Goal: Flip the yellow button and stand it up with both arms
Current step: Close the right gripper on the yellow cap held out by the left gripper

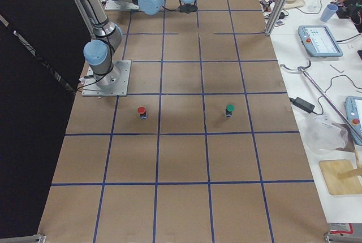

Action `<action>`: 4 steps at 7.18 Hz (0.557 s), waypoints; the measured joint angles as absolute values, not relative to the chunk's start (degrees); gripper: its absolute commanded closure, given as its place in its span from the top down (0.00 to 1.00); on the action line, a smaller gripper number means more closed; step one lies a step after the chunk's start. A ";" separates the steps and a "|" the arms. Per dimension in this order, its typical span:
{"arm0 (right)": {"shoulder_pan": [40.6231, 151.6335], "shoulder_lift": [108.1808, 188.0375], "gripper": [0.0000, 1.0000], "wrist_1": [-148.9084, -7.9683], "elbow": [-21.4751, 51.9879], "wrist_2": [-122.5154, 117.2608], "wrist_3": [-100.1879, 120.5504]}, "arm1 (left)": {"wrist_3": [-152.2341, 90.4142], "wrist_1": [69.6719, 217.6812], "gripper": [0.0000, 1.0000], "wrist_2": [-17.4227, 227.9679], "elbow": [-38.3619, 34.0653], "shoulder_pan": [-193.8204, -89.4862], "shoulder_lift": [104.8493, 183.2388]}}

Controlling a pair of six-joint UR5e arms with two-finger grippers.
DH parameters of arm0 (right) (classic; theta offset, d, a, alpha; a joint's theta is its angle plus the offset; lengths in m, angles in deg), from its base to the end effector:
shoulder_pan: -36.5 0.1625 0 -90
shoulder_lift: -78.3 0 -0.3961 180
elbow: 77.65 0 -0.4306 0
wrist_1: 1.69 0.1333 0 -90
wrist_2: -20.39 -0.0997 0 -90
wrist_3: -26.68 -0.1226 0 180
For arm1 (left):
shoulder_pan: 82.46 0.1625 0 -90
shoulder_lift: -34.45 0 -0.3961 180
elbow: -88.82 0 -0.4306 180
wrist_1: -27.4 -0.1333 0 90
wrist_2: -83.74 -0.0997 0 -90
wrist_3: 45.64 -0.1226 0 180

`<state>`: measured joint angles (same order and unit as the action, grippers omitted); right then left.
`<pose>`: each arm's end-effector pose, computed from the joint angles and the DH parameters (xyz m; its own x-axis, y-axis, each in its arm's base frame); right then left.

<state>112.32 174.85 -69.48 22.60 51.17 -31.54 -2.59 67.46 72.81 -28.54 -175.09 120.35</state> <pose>0.1219 -0.4916 0.4282 -0.0256 0.9990 -0.0355 0.4596 0.0433 0.8870 -0.2748 -0.4547 0.4115 -0.1516 -0.2811 0.9476 -0.0855 0.9588 0.2708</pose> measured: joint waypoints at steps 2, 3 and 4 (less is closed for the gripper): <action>113.69 175.76 0.99 -69.17 22.47 51.16 -33.21 | -2.65 66.79 0.00 73.40 -28.59 -175.09 120.54; 113.93 176.69 0.99 -69.10 22.39 51.16 -34.11 | -2.62 66.70 0.00 73.44 -28.60 -175.08 120.57; 114.04 177.73 0.99 -69.07 22.36 51.16 -35.00 | -2.54 66.63 0.00 73.45 -28.60 -175.04 120.53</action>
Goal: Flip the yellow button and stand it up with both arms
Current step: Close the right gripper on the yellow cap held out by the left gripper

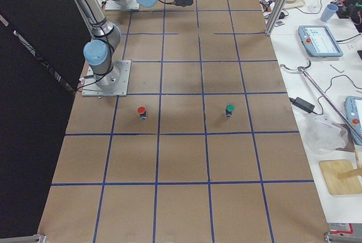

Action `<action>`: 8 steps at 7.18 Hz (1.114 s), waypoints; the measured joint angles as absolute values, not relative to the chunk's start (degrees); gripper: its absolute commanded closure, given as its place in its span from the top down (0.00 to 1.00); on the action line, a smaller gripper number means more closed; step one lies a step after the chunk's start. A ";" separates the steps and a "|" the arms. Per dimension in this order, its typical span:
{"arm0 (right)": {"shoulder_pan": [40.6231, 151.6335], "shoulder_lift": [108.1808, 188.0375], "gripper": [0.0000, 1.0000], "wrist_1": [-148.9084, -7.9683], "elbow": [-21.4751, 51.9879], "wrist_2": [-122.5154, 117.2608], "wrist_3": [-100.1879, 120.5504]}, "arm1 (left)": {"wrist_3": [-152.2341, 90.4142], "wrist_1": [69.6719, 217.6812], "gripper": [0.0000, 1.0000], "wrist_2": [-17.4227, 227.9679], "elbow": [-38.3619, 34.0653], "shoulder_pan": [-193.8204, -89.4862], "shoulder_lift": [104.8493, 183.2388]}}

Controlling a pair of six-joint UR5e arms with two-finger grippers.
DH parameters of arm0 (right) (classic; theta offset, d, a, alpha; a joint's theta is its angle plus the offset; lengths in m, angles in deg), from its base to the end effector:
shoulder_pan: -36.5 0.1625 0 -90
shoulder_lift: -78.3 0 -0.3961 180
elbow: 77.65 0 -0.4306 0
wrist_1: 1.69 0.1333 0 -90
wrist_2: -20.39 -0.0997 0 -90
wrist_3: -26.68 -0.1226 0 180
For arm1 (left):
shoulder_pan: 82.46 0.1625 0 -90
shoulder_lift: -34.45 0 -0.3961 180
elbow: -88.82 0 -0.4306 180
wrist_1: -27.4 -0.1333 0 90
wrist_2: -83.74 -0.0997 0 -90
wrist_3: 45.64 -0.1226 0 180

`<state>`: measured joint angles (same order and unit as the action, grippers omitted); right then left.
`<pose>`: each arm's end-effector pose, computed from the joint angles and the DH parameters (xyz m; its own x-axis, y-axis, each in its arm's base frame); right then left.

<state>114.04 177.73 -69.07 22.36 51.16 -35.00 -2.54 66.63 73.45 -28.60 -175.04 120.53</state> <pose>0.1397 -0.4739 0.4520 -0.0278 0.9992 -0.0279 0.4695 0.0376 0.8821 -0.2747 -0.4546 0.4122 -0.1428 -0.2720 0.9516 -0.0788 0.9616 0.2630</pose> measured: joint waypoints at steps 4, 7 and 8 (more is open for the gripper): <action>114.31 180.30 0.98 -67.13 22.64 51.21 -35.77 | -2.34 66.51 0.00 73.31 -28.68 -175.01 120.44; 114.43 180.84 0.55 -66.69 22.76 51.34 -35.75 | -1.76 66.27 0.00 73.10 -28.69 -175.01 120.29; 114.43 180.74 0.33 -66.71 22.77 51.36 -35.71 | -1.50 65.98 0.01 73.06 -28.70 -175.01 120.25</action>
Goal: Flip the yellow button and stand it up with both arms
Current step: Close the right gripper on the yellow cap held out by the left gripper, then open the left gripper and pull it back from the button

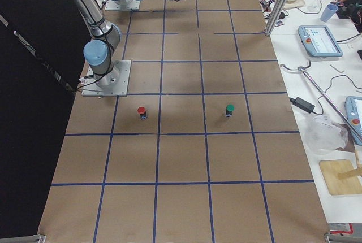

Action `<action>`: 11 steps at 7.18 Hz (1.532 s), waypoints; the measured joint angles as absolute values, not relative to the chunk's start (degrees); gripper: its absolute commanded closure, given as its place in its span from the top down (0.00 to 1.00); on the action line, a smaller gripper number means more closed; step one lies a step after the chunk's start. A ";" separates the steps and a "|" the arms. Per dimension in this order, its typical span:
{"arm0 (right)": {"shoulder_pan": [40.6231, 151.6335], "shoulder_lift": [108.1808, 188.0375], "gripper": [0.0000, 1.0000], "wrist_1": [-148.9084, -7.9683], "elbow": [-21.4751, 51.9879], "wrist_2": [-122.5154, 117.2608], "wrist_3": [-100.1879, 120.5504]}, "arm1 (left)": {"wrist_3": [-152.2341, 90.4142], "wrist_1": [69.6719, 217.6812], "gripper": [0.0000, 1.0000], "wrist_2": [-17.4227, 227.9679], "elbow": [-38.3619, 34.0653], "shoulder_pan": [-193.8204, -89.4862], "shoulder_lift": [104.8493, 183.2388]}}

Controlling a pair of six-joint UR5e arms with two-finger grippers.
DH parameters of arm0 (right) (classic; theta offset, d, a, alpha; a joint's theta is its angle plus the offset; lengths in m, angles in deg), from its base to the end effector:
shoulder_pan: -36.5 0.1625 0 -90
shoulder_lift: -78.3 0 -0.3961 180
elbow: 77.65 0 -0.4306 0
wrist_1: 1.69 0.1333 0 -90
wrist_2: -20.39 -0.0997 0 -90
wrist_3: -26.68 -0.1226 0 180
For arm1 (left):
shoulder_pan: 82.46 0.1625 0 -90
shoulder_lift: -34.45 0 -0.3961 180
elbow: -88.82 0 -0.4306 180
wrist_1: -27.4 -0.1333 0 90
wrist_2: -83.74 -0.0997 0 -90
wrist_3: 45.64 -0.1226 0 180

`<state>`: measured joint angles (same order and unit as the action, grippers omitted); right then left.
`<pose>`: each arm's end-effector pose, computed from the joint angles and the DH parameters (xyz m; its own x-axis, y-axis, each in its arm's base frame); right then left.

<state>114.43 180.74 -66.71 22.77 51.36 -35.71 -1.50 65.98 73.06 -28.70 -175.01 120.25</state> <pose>0.1470 -0.4529 0.4675 -0.0302 0.9993 -0.0202 0.4732 0.0321 0.8804 -0.2742 -0.4533 0.4140 -0.1454 -0.2760 0.9501 -0.0864 0.9602 0.2657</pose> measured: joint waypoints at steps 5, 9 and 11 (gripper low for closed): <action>114.37 180.75 0.09 -66.76 22.67 51.04 -35.30 | -1.42 65.64 0.99 73.08 -29.22 -175.00 120.01; 114.15 180.46 0.06 -66.75 22.35 50.00 -35.01 | -0.20 65.65 1.00 73.15 -28.50 -174.64 120.10; 113.76 180.07 0.07 -67.22 22.11 51.41 -34.09 | 0.50 65.82 0.98 72.36 -28.41 -171.90 119.93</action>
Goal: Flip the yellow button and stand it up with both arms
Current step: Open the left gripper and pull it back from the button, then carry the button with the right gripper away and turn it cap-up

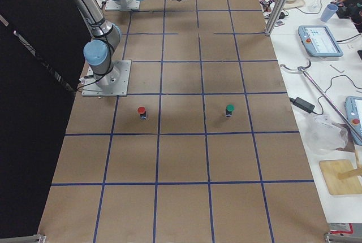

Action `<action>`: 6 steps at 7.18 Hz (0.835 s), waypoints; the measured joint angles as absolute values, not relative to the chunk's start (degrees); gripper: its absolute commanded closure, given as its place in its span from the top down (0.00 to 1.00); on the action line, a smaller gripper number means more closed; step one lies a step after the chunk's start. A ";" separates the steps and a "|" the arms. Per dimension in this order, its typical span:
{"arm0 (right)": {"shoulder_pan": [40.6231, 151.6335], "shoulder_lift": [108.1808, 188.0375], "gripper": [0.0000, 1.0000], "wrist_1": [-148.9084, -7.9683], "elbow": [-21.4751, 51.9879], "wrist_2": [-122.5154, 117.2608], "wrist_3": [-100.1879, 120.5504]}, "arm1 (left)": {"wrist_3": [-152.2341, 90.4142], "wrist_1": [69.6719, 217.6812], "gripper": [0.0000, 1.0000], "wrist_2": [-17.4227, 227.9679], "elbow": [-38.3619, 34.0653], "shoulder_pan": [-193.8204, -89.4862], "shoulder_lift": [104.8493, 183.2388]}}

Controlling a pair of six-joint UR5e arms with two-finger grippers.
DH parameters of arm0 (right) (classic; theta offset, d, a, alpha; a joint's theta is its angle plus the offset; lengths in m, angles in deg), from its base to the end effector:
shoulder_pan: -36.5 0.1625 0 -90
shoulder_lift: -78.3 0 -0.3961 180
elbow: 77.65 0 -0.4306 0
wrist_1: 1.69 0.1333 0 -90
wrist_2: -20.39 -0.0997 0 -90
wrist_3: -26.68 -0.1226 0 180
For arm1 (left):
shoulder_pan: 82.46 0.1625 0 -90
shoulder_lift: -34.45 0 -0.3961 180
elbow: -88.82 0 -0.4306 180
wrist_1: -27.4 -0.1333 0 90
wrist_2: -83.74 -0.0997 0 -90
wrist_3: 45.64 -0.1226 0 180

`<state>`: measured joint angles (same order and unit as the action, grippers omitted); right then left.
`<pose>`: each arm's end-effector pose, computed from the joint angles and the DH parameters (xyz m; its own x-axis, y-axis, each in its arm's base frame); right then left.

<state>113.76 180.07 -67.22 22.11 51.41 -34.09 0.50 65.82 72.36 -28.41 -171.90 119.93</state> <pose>0.1404 -0.4598 0.4689 -0.0323 0.9981 -0.0533 0.4752 0.0623 0.8777 -0.2489 -0.4674 0.4181 -0.1337 -0.3048 0.9430 -0.1515 0.9466 0.2845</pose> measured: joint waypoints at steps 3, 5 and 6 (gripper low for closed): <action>111.96 179.92 0.06 -67.59 22.02 60.16 -27.50 | -5.35 65.30 0.98 64.12 -28.63 -164.56 119.39; 109.72 179.82 0.07 -67.69 21.99 70.54 -17.25 | -12.85 65.25 0.98 55.09 -28.60 -163.16 119.59; 108.22 179.35 0.06 -67.72 21.76 75.96 -11.70 | -16.18 65.43 0.98 50.42 -28.46 -163.07 119.96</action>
